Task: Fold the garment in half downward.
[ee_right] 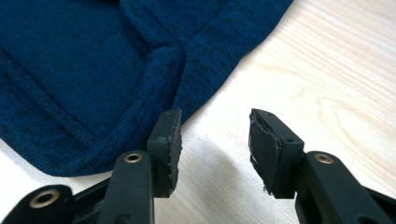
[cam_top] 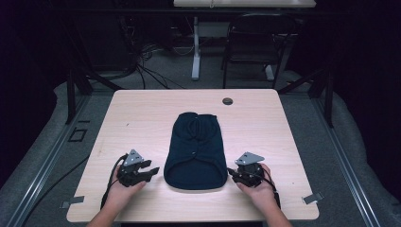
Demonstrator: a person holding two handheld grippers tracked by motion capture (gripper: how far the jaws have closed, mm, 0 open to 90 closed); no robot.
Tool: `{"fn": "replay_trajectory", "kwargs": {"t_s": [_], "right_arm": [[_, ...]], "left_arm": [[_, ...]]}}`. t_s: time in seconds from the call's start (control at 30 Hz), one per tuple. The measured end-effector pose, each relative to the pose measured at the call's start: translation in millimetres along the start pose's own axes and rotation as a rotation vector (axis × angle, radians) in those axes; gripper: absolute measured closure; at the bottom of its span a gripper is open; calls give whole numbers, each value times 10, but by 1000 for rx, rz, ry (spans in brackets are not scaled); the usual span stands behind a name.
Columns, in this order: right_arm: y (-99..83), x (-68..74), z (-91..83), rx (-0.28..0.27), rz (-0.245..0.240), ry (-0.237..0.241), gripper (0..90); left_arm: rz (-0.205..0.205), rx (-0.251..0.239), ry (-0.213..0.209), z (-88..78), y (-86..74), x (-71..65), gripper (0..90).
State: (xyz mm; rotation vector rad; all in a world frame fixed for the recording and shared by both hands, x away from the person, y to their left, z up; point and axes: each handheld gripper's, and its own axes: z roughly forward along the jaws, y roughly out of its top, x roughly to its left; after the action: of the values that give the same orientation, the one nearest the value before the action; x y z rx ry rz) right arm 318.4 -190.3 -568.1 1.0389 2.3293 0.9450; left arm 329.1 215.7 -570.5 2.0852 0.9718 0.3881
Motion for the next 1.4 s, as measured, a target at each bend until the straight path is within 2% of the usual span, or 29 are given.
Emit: {"fn": "replay_trajectory", "kwargs": {"t_s": [0.27,0.3,0.37,0.43,0.5,0.53,0.57,0.63,0.73,0.77,0.87,0.97,1.07,1.23,1.4], "right_arm": [[37,-10,55,22,-28,19,545],[49,-17,65,28,-19,29,555],[94,-30,76,39,-38,33,578],[159,-39,79,45,-40,55,610],[235,-56,106,62,-61,74,631],[235,-56,106,62,-61,74,631],[305,-65,161,80,-86,71,641],[340,-72,199,89,-91,76,649],[488,-105,342,106,-110,81,662],[488,-105,342,106,-110,81,662],[612,-115,457,98,-108,93,673],[662,-95,532,96,-97,113,686],[671,-60,601,117,-121,114,737],[647,-84,644,130,-111,130,803],[614,-56,641,130,-115,142,832]], "left_arm": [[5,6,-12,44,23,-6,525],[1,10,-21,75,58,6,534],[-6,18,-33,114,132,16,563],[10,25,-39,154,222,18,602],[47,40,-22,225,313,12,614],[47,40,-22,225,313,12,624],[67,64,-29,318,403,4,631],[68,65,-39,368,443,-3,641],[114,76,-43,538,603,-32,656],[114,76,-43,538,603,-32,667],[122,93,-64,686,714,-85,690],[125,123,-58,784,744,-131,709],[145,139,-50,844,738,-159,728],[142,144,-63,846,723,-137,753],[159,147,-66,832,694,-143,764]]}}
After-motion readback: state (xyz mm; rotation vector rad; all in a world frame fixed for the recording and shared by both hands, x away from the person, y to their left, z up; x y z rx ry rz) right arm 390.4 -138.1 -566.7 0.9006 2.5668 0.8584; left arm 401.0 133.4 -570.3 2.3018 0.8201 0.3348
